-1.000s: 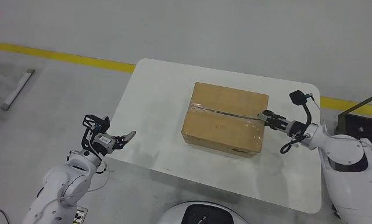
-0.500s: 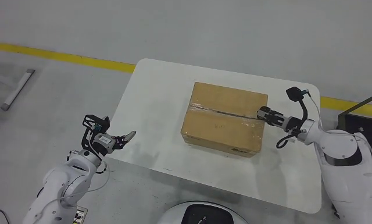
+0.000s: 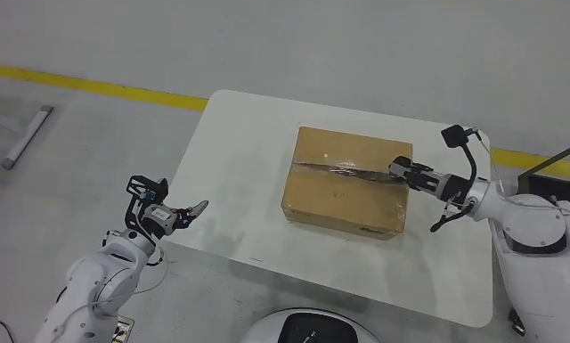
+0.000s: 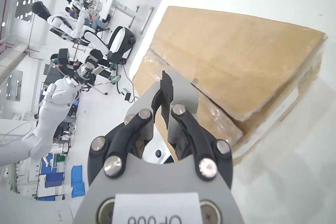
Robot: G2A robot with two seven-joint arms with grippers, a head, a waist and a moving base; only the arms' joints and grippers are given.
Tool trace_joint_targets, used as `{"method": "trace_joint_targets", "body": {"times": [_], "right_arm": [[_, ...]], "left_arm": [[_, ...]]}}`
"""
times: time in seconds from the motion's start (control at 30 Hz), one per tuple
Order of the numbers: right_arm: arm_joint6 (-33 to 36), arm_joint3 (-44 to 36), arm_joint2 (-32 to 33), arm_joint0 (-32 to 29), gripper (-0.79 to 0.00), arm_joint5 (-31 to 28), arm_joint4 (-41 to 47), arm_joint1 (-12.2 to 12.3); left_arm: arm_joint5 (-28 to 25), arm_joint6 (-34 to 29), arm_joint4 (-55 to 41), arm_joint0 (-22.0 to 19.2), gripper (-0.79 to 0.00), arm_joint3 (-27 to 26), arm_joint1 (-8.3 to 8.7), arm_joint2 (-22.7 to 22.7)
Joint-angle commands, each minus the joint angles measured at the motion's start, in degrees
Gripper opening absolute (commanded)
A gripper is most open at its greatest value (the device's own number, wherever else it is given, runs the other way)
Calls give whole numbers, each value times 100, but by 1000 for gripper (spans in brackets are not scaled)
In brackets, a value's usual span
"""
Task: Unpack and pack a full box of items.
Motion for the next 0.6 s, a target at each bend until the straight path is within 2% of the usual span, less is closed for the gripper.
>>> {"method": "trace_joint_targets", "body": {"times": [0.0,0.17,0.37,0.57], "right_arm": [[6,-97,-34,-36,-785,-28,27,8],[-172,-244,-91,-129,-785,-97,-41,23],[-395,-364,13,-231,-785,-237,277,38],[-326,-503,71,-103,-785,-221,557,69]], "left_arm": [[0,0,0,0,0,0,0,0],[0,0,0,0,0,0,0,0],[0,0,0,0,0,0,0,0],[0,0,0,0,0,0,0,0]]}}
